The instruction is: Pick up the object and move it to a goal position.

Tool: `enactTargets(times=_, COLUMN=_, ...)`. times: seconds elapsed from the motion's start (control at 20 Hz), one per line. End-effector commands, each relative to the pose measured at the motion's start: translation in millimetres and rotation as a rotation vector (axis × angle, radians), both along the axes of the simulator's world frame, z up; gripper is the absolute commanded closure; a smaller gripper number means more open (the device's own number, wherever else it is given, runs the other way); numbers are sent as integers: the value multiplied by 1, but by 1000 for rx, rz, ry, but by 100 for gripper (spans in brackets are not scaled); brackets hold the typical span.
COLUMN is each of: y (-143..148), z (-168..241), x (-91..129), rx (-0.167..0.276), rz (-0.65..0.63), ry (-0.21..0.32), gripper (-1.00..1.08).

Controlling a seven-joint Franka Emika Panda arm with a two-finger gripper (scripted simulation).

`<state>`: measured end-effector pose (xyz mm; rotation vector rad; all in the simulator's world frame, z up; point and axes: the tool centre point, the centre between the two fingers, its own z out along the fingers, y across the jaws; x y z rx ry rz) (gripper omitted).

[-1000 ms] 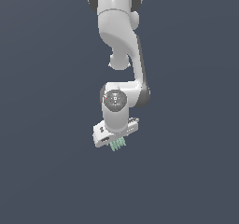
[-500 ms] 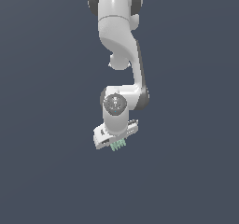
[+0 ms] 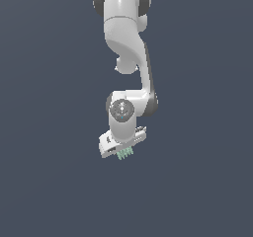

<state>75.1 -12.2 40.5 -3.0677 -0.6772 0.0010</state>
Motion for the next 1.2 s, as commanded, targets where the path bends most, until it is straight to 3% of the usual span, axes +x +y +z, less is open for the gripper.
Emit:
enactTargets(times=0.0, y=0, z=2, x=0, rx=0, rz=0, ry=-1, gripper=108)
enactTargets(times=0.75, y=8, z=74, x=-10, rx=0, rz=0, ry=0, gripper=108)
enactTargets(times=1.15, y=9, z=86, x=-10, rx=0, rz=0, ry=0, gripper=108)
